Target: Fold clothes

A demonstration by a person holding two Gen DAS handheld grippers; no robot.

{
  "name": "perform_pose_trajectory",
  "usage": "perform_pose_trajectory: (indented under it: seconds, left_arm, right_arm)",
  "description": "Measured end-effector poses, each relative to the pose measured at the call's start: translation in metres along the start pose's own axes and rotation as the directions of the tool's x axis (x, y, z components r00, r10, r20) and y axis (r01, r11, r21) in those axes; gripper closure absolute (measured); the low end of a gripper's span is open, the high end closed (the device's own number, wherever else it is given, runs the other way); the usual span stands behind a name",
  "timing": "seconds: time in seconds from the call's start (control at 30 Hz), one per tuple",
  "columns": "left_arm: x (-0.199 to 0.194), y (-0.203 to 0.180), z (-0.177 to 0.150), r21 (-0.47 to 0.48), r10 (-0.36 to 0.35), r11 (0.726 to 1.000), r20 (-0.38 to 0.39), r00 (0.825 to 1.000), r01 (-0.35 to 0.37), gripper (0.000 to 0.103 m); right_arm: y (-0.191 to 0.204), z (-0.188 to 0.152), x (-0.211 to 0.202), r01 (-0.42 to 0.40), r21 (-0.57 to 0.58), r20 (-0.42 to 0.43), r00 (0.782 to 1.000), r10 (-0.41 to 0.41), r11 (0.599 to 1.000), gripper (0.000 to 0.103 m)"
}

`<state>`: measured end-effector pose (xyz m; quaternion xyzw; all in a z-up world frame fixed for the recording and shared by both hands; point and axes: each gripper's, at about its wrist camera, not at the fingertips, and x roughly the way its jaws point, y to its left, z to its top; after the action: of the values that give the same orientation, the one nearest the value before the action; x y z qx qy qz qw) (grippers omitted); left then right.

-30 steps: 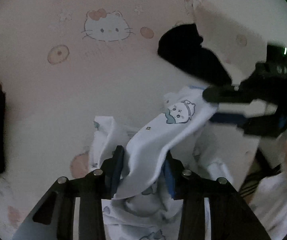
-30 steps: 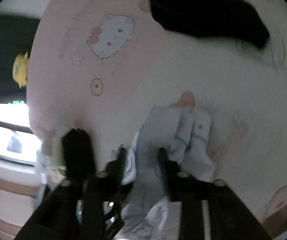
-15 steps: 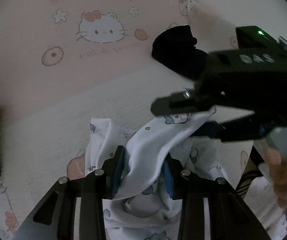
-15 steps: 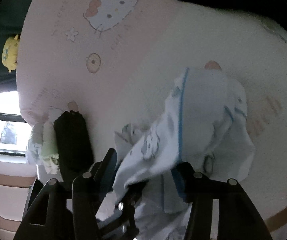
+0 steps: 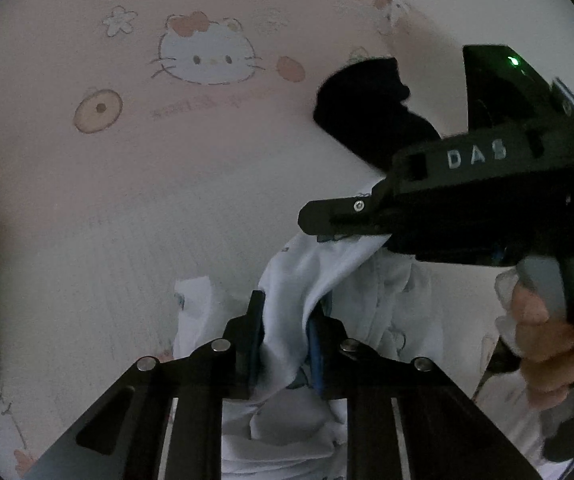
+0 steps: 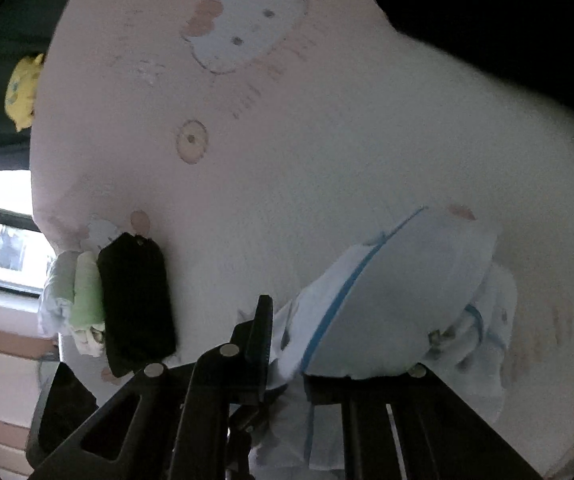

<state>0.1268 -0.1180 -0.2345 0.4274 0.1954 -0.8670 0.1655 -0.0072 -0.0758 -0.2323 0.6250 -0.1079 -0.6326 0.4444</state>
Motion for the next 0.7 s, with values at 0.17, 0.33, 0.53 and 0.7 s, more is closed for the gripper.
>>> perform_pose_trajectory:
  seconds: [0.17,0.33,0.53,0.7]
  left_arm:
    - [0.002,0.001,0.021,-0.023,0.012,1.0,-0.003,1.0,-0.012,0.086]
    - [0.002,0.003,0.038,-0.069,0.002,0.998,-0.017,1.0,-0.003,0.085]
    - [-0.01,0.014,0.041,-0.225,-0.018,0.974,0.028,0.999,0.024,0.039]
    - [-0.032,0.035,0.027,-0.362,-0.039,0.93,0.074,0.996,0.063,0.038]
  right_arm:
    - [0.004,0.017,-0.005,-0.017,-0.005,0.057,0.998,0.017,1.0,0.092]
    - [-0.003,0.026,-0.02,-0.016,-0.018,0.124,0.992,0.018,1.0,0.092]
    - [-0.003,0.023,-0.031,-0.022,-0.093,0.102,0.994,0.032,0.995,0.07]
    - [0.009,0.008,-0.055,0.01,-0.207,0.187,0.982,0.029,0.978,0.022]
